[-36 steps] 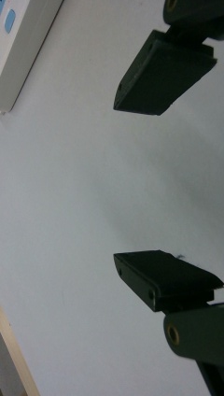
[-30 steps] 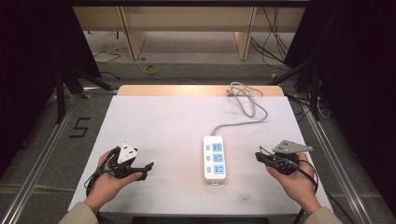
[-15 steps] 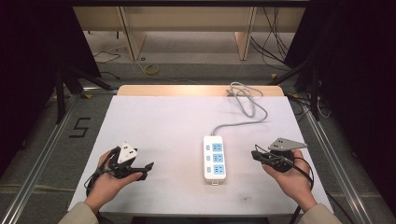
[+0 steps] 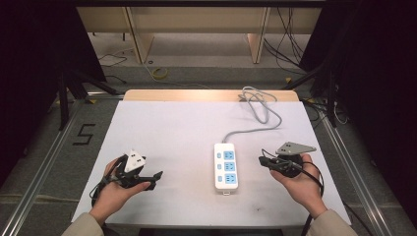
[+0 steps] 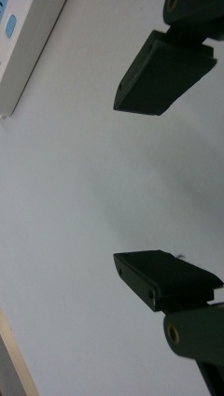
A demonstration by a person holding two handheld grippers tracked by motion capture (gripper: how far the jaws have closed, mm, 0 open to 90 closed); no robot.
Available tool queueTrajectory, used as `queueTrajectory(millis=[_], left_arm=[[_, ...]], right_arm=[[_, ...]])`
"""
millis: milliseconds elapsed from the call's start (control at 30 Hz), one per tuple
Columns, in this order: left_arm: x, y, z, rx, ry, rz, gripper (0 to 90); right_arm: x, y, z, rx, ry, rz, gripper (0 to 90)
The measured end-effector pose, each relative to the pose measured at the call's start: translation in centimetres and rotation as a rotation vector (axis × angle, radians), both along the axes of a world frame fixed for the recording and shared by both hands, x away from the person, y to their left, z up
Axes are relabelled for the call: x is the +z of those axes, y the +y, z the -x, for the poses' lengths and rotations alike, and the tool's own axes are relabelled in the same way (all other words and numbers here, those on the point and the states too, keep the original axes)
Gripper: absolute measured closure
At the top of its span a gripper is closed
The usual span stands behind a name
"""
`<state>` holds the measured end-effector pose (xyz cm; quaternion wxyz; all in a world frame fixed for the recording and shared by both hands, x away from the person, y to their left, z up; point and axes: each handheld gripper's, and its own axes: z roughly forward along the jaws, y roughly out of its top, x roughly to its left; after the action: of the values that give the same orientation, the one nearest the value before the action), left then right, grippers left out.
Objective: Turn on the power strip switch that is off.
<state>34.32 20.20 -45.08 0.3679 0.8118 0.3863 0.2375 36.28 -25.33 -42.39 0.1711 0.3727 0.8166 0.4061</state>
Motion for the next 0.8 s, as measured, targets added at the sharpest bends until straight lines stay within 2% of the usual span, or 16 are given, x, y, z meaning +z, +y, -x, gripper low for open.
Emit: queueTrajectory(millis=[567,800], left_arm=[[0.0,0.0,-0.1,0.002,-0.002,0.0,22.1],[0.0,0.0,-0.1,-0.003,-0.001,0.002,22.3]], right_arm=[[0.3,0.9,-1.0,-0.009,0.016,-0.018,90.0],[0.4,1.5,-1.4,0.008,0.024,-0.011,90.0]])
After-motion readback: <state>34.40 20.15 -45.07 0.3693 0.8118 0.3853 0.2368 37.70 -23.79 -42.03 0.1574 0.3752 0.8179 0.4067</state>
